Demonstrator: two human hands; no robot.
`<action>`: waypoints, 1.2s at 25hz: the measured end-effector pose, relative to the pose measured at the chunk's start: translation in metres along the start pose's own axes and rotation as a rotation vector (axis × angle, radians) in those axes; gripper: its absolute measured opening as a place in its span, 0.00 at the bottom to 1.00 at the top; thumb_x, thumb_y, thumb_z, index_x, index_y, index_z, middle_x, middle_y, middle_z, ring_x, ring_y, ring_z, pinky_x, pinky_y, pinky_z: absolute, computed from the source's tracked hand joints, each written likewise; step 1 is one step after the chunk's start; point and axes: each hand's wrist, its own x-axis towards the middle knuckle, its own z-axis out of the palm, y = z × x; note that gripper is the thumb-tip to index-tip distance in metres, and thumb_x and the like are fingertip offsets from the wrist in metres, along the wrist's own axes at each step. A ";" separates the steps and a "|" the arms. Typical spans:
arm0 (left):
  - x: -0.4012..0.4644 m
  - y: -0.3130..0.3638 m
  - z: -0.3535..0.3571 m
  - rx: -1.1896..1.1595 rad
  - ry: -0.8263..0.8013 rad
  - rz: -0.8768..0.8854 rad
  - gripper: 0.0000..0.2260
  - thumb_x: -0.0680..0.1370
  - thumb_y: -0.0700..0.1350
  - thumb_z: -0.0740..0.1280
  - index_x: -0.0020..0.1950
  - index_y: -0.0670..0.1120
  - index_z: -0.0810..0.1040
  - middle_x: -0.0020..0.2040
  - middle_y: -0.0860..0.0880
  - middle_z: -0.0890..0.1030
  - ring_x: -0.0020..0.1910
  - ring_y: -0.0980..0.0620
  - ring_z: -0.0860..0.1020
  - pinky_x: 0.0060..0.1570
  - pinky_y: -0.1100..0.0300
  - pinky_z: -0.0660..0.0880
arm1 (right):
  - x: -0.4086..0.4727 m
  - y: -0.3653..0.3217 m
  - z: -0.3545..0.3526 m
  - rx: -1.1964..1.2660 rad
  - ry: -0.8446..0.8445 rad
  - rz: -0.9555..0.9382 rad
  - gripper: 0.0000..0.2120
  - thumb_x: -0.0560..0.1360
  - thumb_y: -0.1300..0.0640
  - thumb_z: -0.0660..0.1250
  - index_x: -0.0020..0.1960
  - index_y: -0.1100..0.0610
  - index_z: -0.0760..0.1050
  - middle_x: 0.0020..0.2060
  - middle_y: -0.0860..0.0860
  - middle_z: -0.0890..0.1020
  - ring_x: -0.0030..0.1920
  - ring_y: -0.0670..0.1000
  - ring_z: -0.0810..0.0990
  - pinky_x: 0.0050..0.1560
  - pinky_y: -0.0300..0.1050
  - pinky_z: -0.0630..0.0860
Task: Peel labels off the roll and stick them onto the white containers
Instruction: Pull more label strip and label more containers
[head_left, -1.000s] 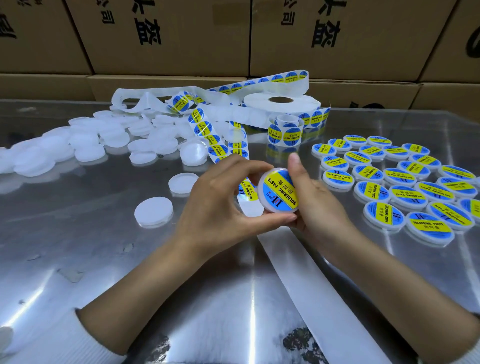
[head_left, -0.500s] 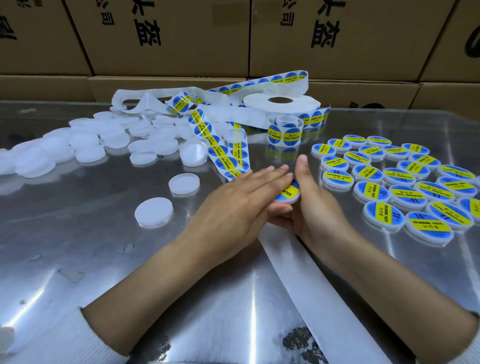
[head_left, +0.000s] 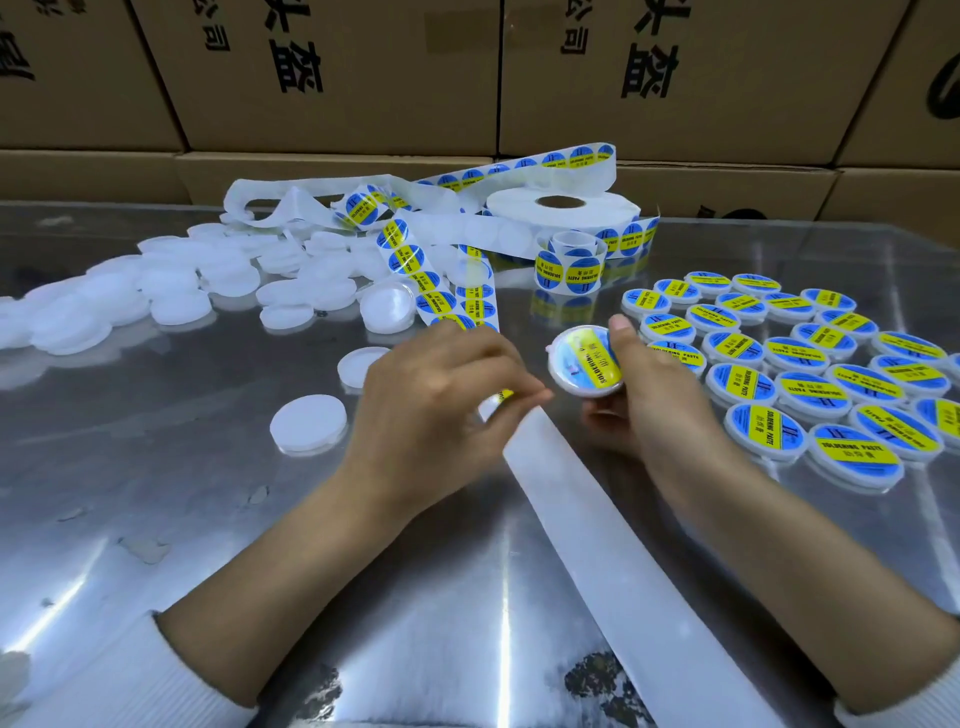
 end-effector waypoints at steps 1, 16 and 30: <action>0.000 -0.006 -0.002 0.035 -0.043 -0.106 0.06 0.73 0.49 0.72 0.39 0.48 0.83 0.40 0.53 0.82 0.38 0.50 0.76 0.35 0.55 0.73 | 0.005 0.001 -0.005 -0.096 0.036 -0.048 0.18 0.80 0.47 0.58 0.37 0.55 0.76 0.24 0.44 0.79 0.25 0.40 0.76 0.29 0.37 0.76; -0.014 -0.041 -0.003 0.348 -0.532 -0.558 0.11 0.76 0.53 0.64 0.46 0.46 0.72 0.48 0.47 0.78 0.51 0.43 0.75 0.47 0.54 0.68 | 0.000 0.017 -0.011 -1.193 -0.013 -0.481 0.11 0.77 0.52 0.61 0.58 0.47 0.76 0.55 0.48 0.76 0.57 0.52 0.71 0.53 0.46 0.70; -0.006 -0.024 0.003 -0.263 -0.242 -0.644 0.07 0.81 0.48 0.59 0.46 0.48 0.72 0.34 0.54 0.75 0.35 0.50 0.71 0.38 0.52 0.68 | 0.017 0.027 -0.017 -1.110 -0.203 -0.506 0.25 0.78 0.44 0.58 0.74 0.42 0.59 0.73 0.40 0.63 0.72 0.47 0.55 0.70 0.45 0.53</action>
